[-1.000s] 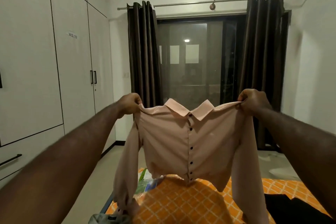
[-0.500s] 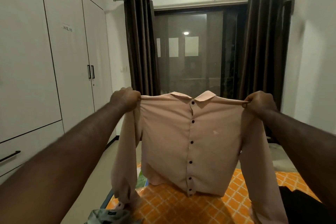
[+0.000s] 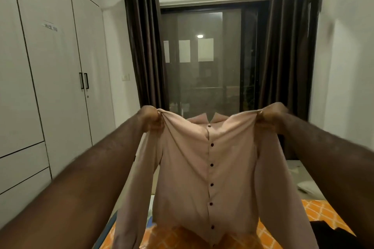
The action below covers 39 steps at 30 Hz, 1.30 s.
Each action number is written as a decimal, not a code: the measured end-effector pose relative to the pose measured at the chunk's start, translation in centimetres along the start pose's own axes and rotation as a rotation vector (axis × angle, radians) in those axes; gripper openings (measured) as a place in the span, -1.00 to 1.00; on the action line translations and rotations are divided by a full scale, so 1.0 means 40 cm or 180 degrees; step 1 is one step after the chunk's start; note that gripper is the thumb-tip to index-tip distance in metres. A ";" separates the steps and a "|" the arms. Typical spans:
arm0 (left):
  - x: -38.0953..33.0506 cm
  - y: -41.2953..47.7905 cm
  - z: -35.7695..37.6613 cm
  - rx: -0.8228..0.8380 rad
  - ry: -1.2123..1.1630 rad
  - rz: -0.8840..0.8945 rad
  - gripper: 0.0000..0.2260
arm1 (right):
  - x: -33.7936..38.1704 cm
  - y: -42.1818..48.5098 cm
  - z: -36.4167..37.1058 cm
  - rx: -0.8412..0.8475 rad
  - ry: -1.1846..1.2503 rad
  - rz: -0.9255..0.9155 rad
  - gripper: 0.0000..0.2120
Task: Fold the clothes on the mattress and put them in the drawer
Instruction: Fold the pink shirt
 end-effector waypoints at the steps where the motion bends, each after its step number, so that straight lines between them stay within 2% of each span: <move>1: -0.010 0.022 -0.007 -0.0286 0.0014 0.0304 -0.84 | 0.010 0.014 -0.017 -0.0390 -0.0116 -0.0313 -0.82; 4: -0.065 0.034 -0.031 -0.1134 0.0365 0.1312 -0.86 | 0.053 0.006 -0.060 -0.1326 0.0066 -0.1134 -0.81; 7: -0.125 0.001 -0.030 -0.1216 -0.0006 0.1943 -0.82 | 0.071 -0.002 -0.075 -0.1577 0.0281 -0.1389 -0.79; 10: -0.123 -0.036 -0.046 -0.1007 -0.0308 0.2142 -0.76 | 0.054 -0.048 -0.081 -0.1509 0.0469 -0.1474 -0.81; 14: 0.023 -0.126 -0.067 -0.0751 -0.0493 0.1857 -0.68 | -0.075 -0.168 -0.070 -0.1300 0.0606 -0.1222 -0.84; 19: 0.424 -0.309 -0.055 -0.0623 -0.0882 0.0844 -0.82 | -0.380 -0.400 -0.010 -0.1026 0.0407 -0.0353 -0.81; 21: 0.606 -0.397 -0.048 -0.0709 -0.1287 0.0277 -0.84 | -0.536 -0.498 0.017 -0.0872 0.0264 0.0225 -0.76; 23: 0.744 -0.477 -0.033 -0.0907 -0.1651 -0.0216 -0.88 | -0.673 -0.568 0.055 -0.0669 0.0566 0.0607 -0.76; 25: 0.872 -0.534 -0.021 -0.1045 -0.1825 -0.0470 -0.98 | -0.791 -0.631 0.085 -0.0667 0.0606 0.0901 -0.73; 26: 0.920 -0.548 -0.018 -0.1088 -0.1775 -0.0540 -0.91 | -0.840 -0.653 0.097 -0.0618 0.0312 0.1046 -0.71; 28: 0.998 -0.576 -0.012 -0.0990 -0.1354 -0.0617 -0.75 | -0.949 -0.699 0.128 -0.0363 -0.0171 0.1248 -0.81; 29: 1.023 -0.598 -0.010 -0.0968 -0.1003 -0.0661 -0.67 | -1.000 -0.716 0.139 -0.0240 -0.0247 0.1309 -0.89; 32: 1.052 -0.640 -0.006 -0.0746 0.0248 -0.0581 -0.47 | -1.083 -0.712 0.135 -0.0183 -0.0307 0.1388 -0.84; 35: 1.062 -0.666 -0.009 -0.0472 0.1364 -0.0521 -0.42 | -1.065 -0.705 0.135 -0.0044 -0.0370 0.1395 -0.72; 39: 1.077 -0.700 -0.010 -0.0305 0.1740 -0.0536 -0.54 | -1.036 -0.728 0.135 0.0338 -0.0054 0.1545 -0.74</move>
Point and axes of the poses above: each hand's wrist, its own y-axis towards the middle knuckle, its own z-axis out of the palm, x = y × z, the point moved 4 cm from there along y, towards the middle knuckle, and after that the axes turned 5 degrees about x, right-handed, at the moved point
